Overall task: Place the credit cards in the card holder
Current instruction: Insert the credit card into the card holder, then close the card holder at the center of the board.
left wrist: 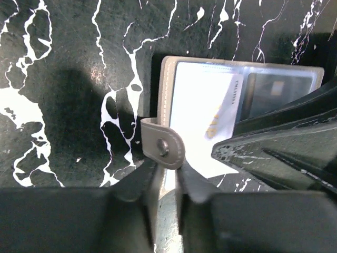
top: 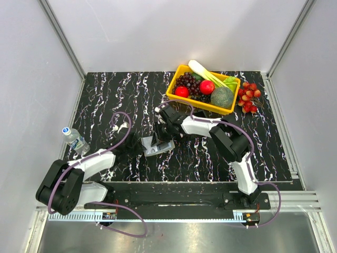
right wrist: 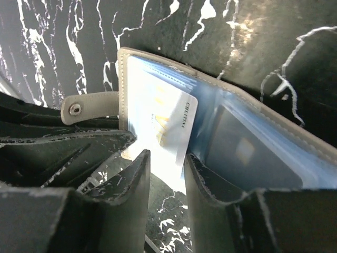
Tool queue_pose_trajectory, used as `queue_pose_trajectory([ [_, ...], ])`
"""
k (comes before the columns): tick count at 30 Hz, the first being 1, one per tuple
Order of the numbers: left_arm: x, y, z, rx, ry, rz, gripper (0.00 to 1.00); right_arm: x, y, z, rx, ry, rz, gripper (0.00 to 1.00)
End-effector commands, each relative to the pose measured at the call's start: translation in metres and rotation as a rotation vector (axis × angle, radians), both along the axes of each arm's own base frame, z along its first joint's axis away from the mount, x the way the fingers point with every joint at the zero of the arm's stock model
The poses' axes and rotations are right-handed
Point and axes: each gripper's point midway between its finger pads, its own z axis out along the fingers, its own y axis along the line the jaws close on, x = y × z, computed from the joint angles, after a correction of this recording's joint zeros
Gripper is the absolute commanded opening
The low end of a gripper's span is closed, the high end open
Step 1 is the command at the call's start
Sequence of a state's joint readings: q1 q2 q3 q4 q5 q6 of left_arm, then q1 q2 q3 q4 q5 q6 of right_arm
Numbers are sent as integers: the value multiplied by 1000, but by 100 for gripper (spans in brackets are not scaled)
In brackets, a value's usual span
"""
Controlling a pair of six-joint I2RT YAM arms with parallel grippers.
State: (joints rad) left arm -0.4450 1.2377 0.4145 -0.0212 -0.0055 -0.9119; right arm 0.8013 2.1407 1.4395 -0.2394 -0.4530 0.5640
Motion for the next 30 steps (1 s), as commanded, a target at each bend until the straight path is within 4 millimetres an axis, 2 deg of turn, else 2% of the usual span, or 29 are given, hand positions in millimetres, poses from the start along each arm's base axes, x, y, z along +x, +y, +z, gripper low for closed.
queue_pose_trajectory([
  [1,2,6,9,38,-27,14,12,16,-10,43,-5,-161,-49,39],
  [4,3,12,10,66,-26,24,0,31,-23,69,4,-233,-104,41],
  [7,3,14,11,85,-23,22,0,39,-42,85,-1,-275,-150,43],
  [10,2,12,13,83,-25,8,0,39,-73,82,-50,-272,-220,45],
  [13,3,13,16,93,-31,2,0,25,-92,69,-71,-216,-234,45],
  [18,7,19,20,153,-27,-11,0,3,-86,51,-35,-105,-166,45],
  [27,4,19,14,166,-2,-27,0,2,-73,20,-26,-8,-164,46],
  [30,3,18,10,168,12,-35,0,0,-66,16,2,19,-154,46],
])
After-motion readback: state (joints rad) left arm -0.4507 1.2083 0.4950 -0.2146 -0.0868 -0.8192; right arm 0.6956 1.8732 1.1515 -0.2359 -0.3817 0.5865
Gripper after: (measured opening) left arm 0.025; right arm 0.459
